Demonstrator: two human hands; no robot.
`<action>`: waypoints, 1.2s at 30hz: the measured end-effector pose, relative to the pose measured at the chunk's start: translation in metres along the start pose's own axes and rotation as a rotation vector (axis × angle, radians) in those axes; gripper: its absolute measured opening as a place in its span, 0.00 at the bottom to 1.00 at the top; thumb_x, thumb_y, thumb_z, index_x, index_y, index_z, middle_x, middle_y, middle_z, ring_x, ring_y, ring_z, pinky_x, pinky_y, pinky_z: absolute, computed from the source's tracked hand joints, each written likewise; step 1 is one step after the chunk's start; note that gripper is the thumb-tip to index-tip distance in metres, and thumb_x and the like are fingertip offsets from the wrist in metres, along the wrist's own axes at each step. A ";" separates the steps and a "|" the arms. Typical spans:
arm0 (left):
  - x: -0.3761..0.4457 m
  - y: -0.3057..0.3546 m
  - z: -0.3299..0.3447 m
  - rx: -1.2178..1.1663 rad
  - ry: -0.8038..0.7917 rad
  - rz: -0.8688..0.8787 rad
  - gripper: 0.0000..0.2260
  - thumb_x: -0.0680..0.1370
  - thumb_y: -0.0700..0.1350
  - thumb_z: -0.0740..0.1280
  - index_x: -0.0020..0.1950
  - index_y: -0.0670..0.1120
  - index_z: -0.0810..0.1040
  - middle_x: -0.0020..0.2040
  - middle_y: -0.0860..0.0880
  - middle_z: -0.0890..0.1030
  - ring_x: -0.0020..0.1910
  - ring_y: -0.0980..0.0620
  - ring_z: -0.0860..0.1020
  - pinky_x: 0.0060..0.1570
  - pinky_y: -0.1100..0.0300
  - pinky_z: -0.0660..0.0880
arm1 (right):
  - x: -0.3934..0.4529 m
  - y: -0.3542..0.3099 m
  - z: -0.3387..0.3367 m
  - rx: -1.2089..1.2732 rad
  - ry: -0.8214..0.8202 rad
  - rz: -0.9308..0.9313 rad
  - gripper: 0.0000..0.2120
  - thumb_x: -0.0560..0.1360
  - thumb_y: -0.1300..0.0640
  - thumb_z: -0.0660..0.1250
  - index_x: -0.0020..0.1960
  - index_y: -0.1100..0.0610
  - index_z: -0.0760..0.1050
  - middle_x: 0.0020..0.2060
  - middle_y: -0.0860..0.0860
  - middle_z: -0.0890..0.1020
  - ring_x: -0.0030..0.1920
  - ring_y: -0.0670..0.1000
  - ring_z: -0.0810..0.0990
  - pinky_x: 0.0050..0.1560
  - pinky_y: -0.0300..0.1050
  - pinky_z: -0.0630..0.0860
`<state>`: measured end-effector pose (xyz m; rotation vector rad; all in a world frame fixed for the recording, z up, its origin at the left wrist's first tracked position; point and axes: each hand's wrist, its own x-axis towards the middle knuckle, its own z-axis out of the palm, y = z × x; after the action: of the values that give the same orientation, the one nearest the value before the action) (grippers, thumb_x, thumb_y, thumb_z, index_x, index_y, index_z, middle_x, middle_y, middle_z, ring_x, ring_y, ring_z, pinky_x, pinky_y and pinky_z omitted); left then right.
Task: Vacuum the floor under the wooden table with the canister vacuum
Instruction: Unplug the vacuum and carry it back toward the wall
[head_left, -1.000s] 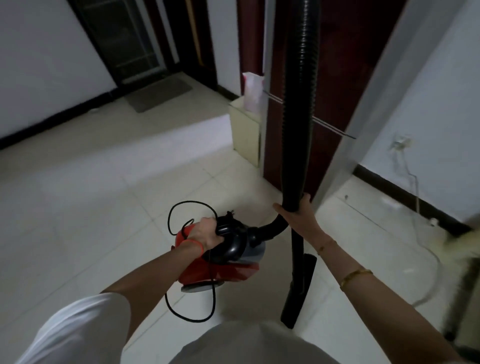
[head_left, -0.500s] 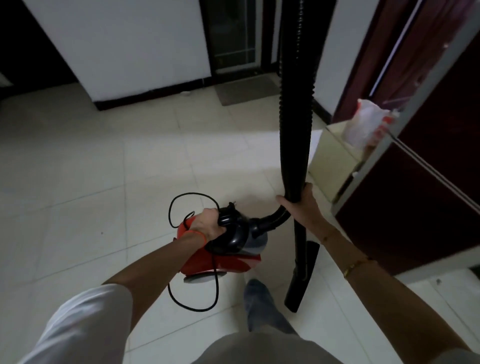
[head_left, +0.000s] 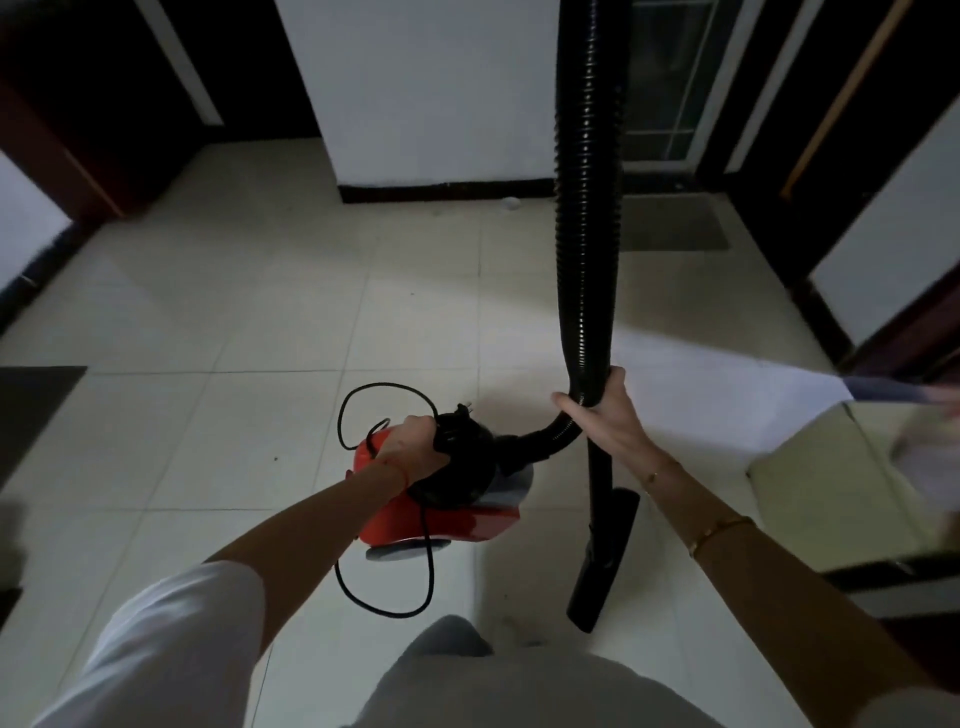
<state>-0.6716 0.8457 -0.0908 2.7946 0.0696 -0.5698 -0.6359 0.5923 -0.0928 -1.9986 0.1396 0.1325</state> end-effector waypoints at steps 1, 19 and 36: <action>0.016 -0.002 -0.011 -0.010 0.010 -0.013 0.10 0.75 0.42 0.64 0.52 0.40 0.78 0.50 0.40 0.82 0.50 0.42 0.80 0.41 0.58 0.72 | 0.022 -0.008 0.003 -0.003 -0.012 -0.013 0.29 0.68 0.50 0.74 0.59 0.55 0.60 0.55 0.51 0.71 0.53 0.46 0.75 0.42 0.32 0.68; 0.408 -0.066 -0.169 -0.110 0.049 -0.037 0.12 0.71 0.45 0.68 0.49 0.38 0.77 0.47 0.41 0.81 0.46 0.43 0.81 0.36 0.58 0.72 | 0.435 -0.109 0.078 -0.015 -0.079 -0.079 0.28 0.70 0.54 0.75 0.60 0.58 0.61 0.47 0.46 0.69 0.46 0.45 0.75 0.39 0.34 0.74; 0.760 -0.060 -0.325 -0.109 0.070 -0.039 0.09 0.71 0.44 0.68 0.44 0.40 0.74 0.40 0.46 0.76 0.40 0.44 0.80 0.31 0.61 0.69 | 0.821 -0.174 0.099 0.045 -0.137 -0.087 0.29 0.70 0.57 0.74 0.61 0.54 0.58 0.54 0.56 0.73 0.49 0.48 0.78 0.38 0.35 0.76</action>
<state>0.1445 0.9888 -0.1175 2.7122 0.1646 -0.4621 0.1986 0.7225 -0.1064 -1.9409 -0.0321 0.2079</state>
